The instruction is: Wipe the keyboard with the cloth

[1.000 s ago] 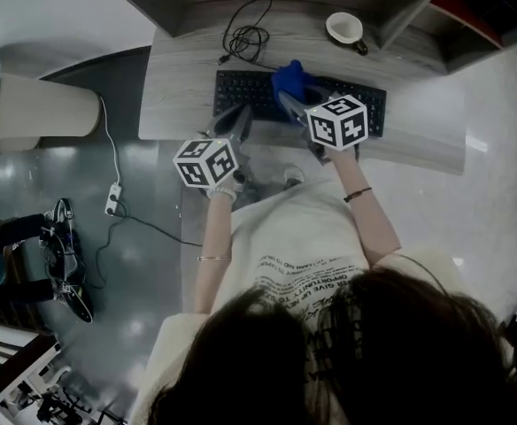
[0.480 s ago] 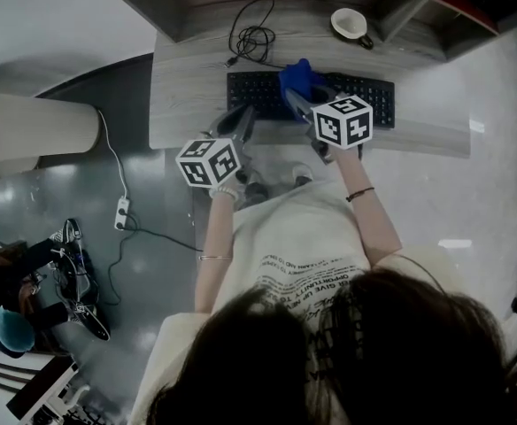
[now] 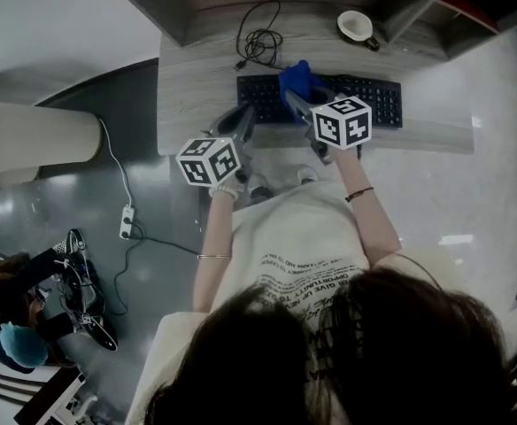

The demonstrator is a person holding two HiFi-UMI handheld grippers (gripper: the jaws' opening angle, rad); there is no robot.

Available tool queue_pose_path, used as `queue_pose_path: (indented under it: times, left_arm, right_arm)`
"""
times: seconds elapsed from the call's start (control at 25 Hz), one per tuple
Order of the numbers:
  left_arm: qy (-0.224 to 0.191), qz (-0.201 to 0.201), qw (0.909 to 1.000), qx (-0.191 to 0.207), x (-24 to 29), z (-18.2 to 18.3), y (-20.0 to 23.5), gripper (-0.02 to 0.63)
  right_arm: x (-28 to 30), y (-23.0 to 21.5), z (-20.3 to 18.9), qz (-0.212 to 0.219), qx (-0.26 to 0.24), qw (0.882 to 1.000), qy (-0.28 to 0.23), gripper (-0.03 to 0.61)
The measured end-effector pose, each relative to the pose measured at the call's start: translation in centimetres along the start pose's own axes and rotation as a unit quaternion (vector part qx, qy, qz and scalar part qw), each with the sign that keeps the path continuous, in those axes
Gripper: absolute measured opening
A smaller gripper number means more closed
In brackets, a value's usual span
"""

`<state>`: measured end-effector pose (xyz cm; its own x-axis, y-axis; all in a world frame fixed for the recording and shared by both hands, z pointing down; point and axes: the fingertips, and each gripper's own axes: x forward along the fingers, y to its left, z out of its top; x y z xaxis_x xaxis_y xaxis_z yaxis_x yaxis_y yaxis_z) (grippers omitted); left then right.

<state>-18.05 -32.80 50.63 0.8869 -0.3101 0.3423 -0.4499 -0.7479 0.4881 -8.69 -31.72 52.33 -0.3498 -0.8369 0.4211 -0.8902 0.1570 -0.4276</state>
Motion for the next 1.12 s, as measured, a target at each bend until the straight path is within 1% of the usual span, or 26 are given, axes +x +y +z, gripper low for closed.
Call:
queue_pose_path:
  times: [0.28, 0.88, 1.12]
  left_arm:
    - [0.001, -0.007, 1.0, 0.006, -0.6, 0.7, 1.2, -0.002]
    - [0.008, -0.012, 0.9999, 0.005, -2.6, 1.2, 4.2, -0.003]
    - [0.006, -0.021, 0.9998, 0.005, -3.6, 1.5, 5.2, -0.003]
  right_arm:
    - [1.3, 1.0, 0.2, -0.002, 0.001, 1.0, -0.002, 0.058]
    - [4.2, 3.3, 0.0, -0.008, 0.008, 1.0, -0.006, 0.058]
    - [5.4, 4.2, -0.2, -0.015, 0.01, 1.0, -0.01, 0.058]
